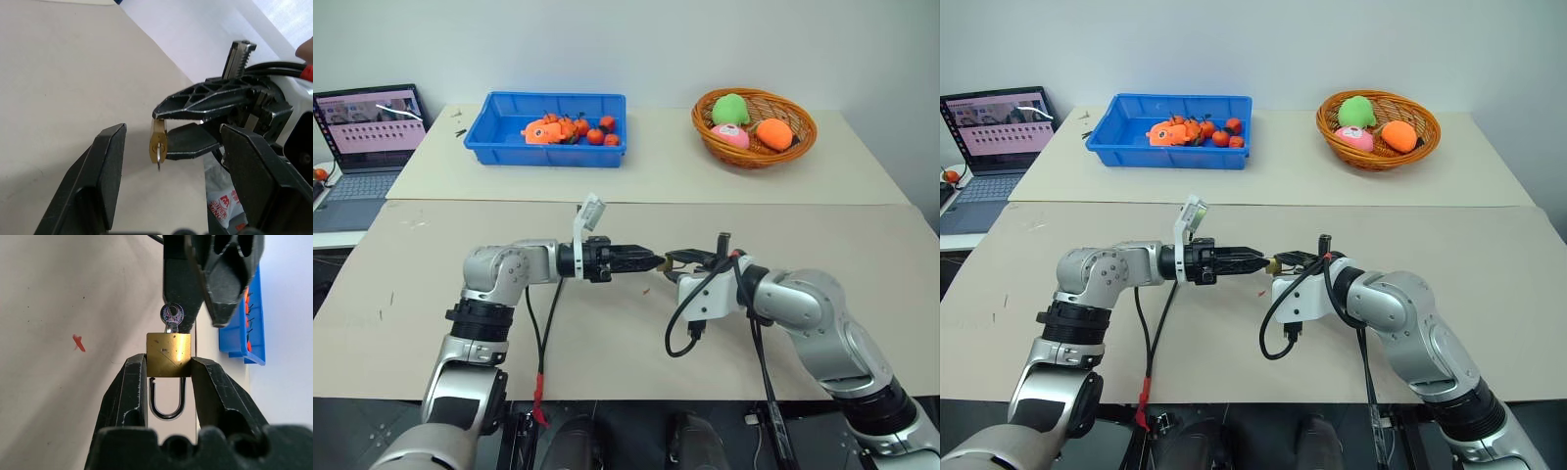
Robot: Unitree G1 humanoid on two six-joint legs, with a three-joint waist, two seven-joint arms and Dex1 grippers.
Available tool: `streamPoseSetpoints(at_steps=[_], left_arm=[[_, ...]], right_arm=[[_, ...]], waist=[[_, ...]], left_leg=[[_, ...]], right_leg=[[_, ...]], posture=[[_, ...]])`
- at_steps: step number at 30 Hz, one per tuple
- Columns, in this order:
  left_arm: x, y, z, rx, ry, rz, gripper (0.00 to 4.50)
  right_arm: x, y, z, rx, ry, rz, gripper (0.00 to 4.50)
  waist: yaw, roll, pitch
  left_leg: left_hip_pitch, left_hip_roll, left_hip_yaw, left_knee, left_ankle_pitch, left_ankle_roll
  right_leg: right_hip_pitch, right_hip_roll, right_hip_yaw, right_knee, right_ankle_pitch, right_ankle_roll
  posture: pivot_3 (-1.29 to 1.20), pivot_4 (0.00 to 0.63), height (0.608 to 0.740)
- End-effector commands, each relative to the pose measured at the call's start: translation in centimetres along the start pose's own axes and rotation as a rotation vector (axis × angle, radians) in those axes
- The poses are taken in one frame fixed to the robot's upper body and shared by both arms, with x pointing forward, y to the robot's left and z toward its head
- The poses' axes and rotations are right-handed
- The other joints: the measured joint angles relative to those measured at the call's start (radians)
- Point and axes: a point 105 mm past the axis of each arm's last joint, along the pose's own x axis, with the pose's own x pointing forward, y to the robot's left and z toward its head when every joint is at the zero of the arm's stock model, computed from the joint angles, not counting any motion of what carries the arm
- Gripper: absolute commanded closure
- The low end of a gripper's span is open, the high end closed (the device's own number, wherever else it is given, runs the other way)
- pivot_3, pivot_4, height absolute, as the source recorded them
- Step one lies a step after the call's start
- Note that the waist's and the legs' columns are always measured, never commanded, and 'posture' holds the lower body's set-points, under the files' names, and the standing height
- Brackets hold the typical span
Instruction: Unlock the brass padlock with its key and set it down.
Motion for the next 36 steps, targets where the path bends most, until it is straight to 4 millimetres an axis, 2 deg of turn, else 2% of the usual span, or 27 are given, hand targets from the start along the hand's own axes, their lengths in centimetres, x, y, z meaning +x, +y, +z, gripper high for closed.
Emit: streamPoseSetpoints(at_steps=[1, 9, 11, 12, 16, 17, 36], left_arm=[[0.06, -0.83, -0.04, 0.03, 0.018, -0.03, 1.24], [0.29, -0.85, 0.2, 0.014, 0.006, -0.039, 1.24], [0.33, -0.86, 0.23, 0.016, 0.004, -0.04, 1.79], [0.35, -0.87, 0.24, 0.016, 0.004, -0.04, 1.91], [0.42, -0.82, 0.28, 0.012, 0.001, -0.04, 3.45], [0.43, -0.8, 0.31, 0.011, 0.0, -0.039, 3.7], [0.94, -1.09, 0.39, 0.01, -0.009, -0.056, 3.7]], right_arm=[[-0.36, -1.16, 1.03, -0.043, -0.034, -0.049, 3.56], [-0.42, -1.21, 1.09, -0.05, -0.034, -0.052, 3.56], [-0.46, -1.19, 1.11, -0.052, -0.033, -0.052, 3.56], [-0.47, -1.19, 1.13, -0.052, -0.033, -0.052, 3.56], [-0.48, -1.23, 1.16, -0.052, -0.034, -0.054, 3.56], [-0.48, -1.23, 1.15, -0.052, -0.033, -0.054, 3.56], [-0.55, -1.15, 1.11, -0.05, -0.028, -0.05, 3.56]], waist=[[0.0, 0.0, 0.0], [0.0, 0.0, 0.0], [0.0, 0.0, 0.0], [0.0, 0.0, 0.0], [0.0, 0.0, 0.0], [0.0, 0.0, 0.0], [0.0, 0.0, 0.0]], left_leg=[[0.0, 0.0, 0.0, 0.0, 0.0, 0.0], [0.0, 0.0, 0.0, 0.0, 0.0, 0.0], [0.0, 0.0, 0.0, 0.0, 0.0, 0.0], [0.0, 0.0, 0.0, 0.0, 0.0, 0.0], [0.0, 0.0, 0.0, 0.0, 0.0, 0.0], [0.0, 0.0, 0.0, 0.0, 0.0, 0.0], [0.0, 0.0, 0.0, 0.0, 0.0, 0.0]], right_leg=[[0.0, 0.0, 0.0, 0.0, 0.0, 0.0], [0.0, 0.0, 0.0, 0.0, 0.0, 0.0], [0.0, 0.0, 0.0, 0.0, 0.0, 0.0], [0.0, 0.0, 0.0, 0.0, 0.0, 0.0], [0.0, 0.0, 0.0, 0.0, 0.0, 0.0], [0.0, 0.0, 0.0, 0.0, 0.0, 0.0], [0.0, 0.0, 0.0, 0.0, 0.0, 0.0]], posture=[[0.0, 0.15, 0.692], [0.0, 0.15, 0.692], [0.0, 0.15, 0.692], [0.0, 0.15, 0.692], [0.0, 0.15, 0.692], [0.0, 0.15, 0.692], [0.0, 0.15, 0.692]])
